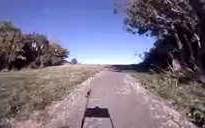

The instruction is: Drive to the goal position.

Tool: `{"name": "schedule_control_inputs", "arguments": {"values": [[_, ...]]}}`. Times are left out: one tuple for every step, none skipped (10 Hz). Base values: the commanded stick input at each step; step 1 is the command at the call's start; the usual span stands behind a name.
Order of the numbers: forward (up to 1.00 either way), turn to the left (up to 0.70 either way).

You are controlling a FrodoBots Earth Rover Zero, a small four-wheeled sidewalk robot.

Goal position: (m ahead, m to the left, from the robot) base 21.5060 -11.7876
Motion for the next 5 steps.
{"name": "schedule_control_inputs", "arguments": {"values": [[1.0,0.01],[1.0,0.0],[1.0,-0.05],[1.0,-0.23],[1.0,-0.28]]}}
